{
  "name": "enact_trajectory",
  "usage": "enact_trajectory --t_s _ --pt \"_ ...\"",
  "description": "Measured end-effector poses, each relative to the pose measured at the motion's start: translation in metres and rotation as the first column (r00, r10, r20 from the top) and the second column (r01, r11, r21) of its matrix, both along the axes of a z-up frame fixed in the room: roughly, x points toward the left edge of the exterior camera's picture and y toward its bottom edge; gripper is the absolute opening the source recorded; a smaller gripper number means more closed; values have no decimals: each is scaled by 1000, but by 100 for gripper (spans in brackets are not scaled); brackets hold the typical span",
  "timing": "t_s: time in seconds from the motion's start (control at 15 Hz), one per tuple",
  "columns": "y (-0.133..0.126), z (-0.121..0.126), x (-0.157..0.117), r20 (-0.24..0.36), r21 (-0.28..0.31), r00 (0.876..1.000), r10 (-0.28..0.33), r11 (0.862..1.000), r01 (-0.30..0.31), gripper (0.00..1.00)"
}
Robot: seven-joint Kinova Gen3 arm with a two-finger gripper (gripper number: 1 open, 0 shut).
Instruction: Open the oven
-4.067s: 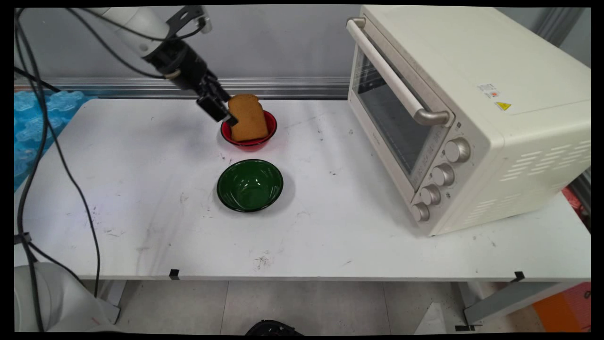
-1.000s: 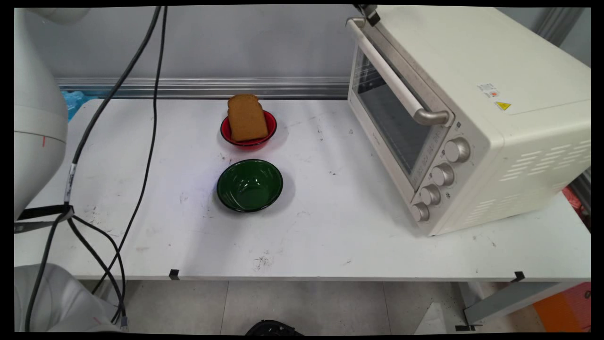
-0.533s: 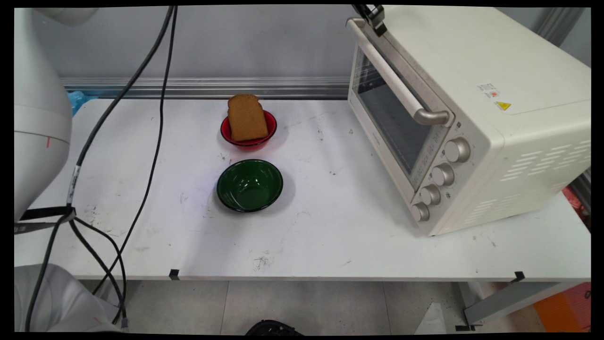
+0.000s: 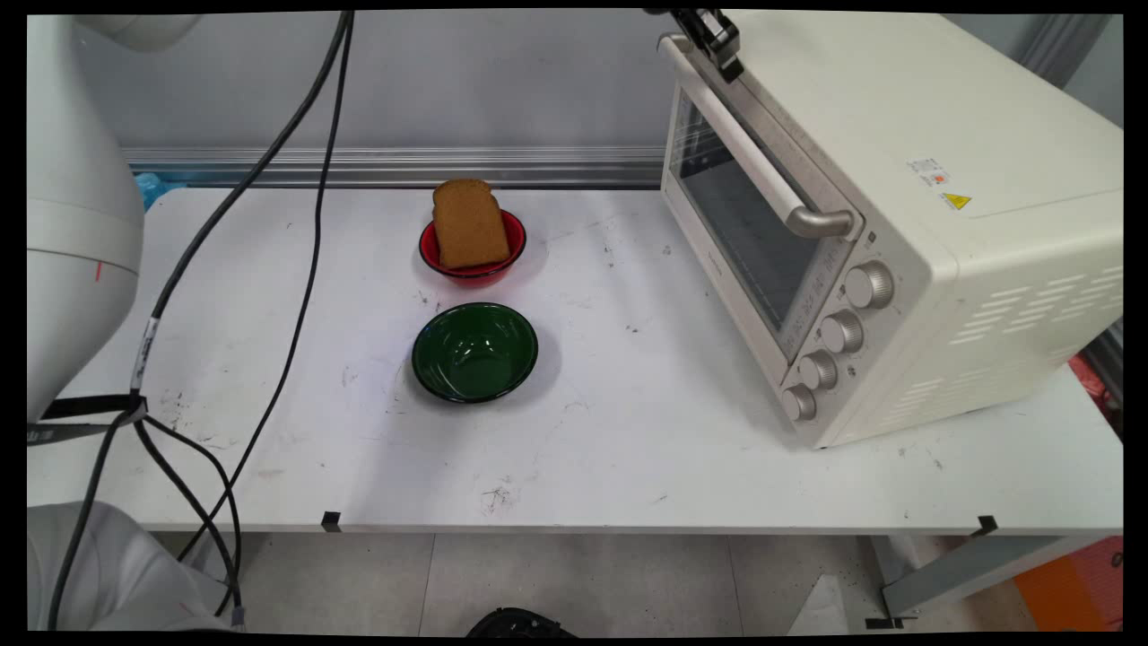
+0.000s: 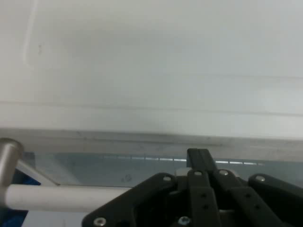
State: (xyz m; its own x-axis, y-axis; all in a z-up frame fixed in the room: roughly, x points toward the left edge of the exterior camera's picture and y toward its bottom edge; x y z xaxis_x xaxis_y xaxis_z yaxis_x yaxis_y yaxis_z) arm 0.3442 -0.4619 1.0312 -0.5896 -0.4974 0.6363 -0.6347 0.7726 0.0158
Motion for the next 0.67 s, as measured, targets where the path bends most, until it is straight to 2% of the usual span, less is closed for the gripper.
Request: enact_trajectory --t_s 0.67 --pt "-1 -18 -8 3 12 1000 -11 1000 11 0"
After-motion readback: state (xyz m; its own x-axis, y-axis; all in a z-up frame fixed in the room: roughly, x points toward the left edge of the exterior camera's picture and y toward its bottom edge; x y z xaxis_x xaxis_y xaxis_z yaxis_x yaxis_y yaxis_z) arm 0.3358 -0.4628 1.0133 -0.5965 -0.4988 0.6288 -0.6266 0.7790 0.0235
